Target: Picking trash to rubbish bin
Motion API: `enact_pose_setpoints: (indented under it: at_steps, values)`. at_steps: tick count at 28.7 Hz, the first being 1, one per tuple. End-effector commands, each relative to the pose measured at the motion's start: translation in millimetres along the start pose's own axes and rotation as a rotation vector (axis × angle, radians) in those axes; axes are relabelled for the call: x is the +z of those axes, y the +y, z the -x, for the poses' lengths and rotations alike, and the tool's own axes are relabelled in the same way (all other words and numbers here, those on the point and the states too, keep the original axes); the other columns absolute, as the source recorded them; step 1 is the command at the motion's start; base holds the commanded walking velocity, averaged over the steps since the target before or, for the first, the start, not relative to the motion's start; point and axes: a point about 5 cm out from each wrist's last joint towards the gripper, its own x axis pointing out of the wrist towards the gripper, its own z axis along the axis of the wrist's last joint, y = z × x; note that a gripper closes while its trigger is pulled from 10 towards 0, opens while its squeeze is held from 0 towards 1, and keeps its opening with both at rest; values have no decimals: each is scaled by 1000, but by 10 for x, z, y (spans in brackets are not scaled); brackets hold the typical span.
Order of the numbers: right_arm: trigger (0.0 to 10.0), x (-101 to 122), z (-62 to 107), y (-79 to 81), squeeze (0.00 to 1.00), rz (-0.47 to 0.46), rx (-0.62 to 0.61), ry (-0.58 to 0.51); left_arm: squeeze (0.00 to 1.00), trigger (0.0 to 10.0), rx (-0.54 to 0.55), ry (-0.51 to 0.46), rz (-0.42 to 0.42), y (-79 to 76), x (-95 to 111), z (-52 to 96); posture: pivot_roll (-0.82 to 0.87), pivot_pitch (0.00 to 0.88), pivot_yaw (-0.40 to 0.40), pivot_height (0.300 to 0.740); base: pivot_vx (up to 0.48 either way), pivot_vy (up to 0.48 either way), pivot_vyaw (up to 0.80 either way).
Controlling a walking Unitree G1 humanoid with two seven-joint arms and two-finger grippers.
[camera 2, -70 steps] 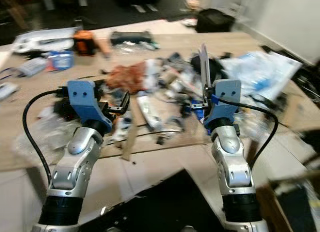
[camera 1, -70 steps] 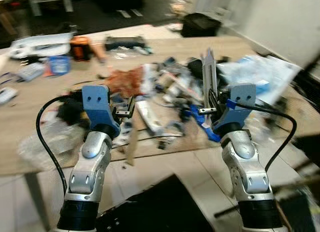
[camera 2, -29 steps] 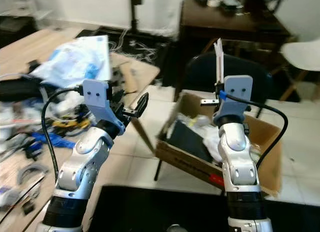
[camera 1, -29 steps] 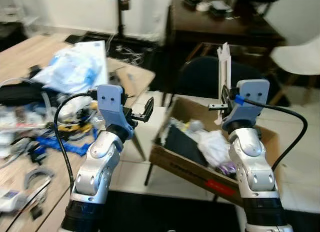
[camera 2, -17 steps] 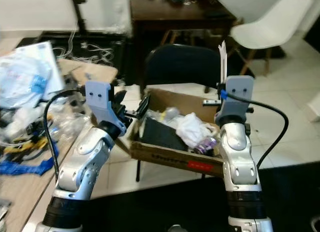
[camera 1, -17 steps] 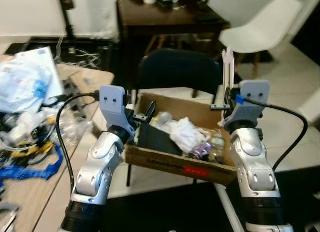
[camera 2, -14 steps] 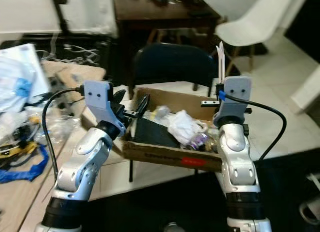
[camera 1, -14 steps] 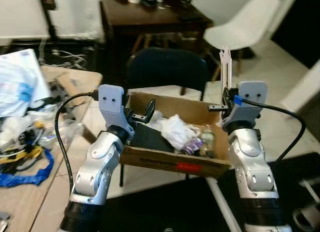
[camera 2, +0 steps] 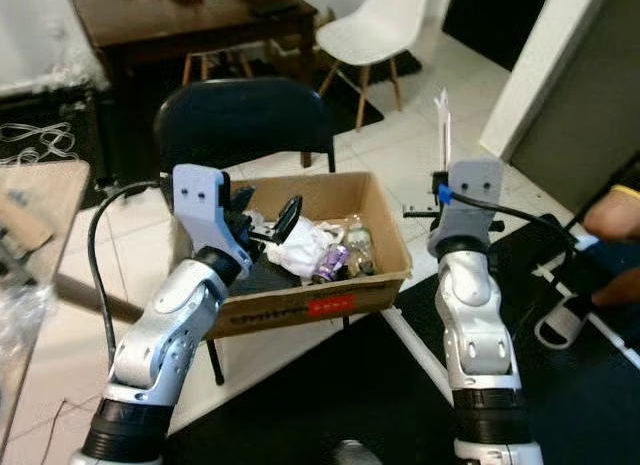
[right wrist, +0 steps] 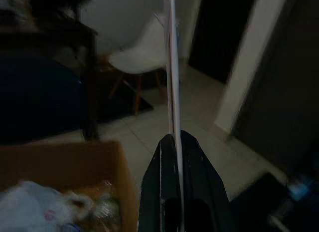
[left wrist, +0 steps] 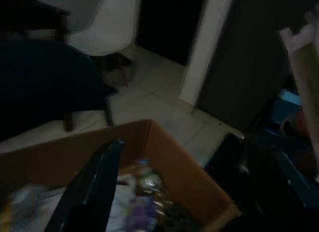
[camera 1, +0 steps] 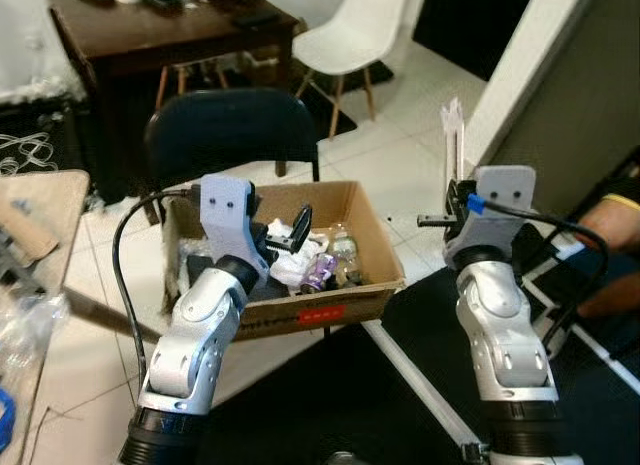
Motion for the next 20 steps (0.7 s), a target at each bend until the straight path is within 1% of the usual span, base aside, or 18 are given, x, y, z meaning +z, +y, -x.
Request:
enact_pose_setpoints:
  at_steps: [1, 2, 5, 6, 7, 8, 10, 11, 14, 20]
  values:
    - [10000, 5, 0, -27, 0, 6, -8, 2, 0, 10000, -4, 8, -11, -21, -13, 9, -6, 143, -30, 740, 0, 0, 0]
    - [10000, -14, 5, 18, 0, 8, 24, 10, 0, 10000, 32, 8, -21, 10, -17, 3, -4, 146, -29, 740, 0, 0, 0]
    - [10000, -20, 10, 59, 0, -3, 47, 12, 0, 10000, 62, 2, -26, 39, -13, 1, -4, 146, -29, 740, 0, 0, 0]
    - [10000, -26, 11, 97, 0, 34, 75, 15, 0, 10000, 99, 6, -24, 76, -15, -3, -4, 146, -29, 740, 0, 0, 0]
    - [10000, -26, 11, 97, 0, 34, 75, 15, 0, 10000, 99, 6, -24, 76, -15, -3, -4, 146, -29, 740, 0, 0, 0]
    - [10000, -33, 14, 118, 0, 41, 89, 18, 0, 10000, 123, 16, -38, 104, -26, -6, -4, 146, -29, 740, 0, 0, 0]
    - [10000, -37, 16, 149, 0, 54, 109, 24, 0, 10000, 146, 49, -62, 131, -65, -2, -4, 146, -29, 740, 0, 0, 800]
    - [10000, -36, 18, 167, 0, 72, 120, 21, 0, 10000, 154, 52, -58, 138, -75, 0, -4, 146, -29, 740, 0, 0, 800]
    - [10000, -40, 21, 186, 0, 95, 132, 20, 0, 10000, 161, 45, -54, 141, -73, 4, -4, 146, -29, 740, 0, 0, 800]
    - [10000, -41, 29, 198, 0, 103, 140, 16, 0, 10000, 150, 32, -66, 119, -57, 0, -1, 147, -28, 740, 0, 0, 800]
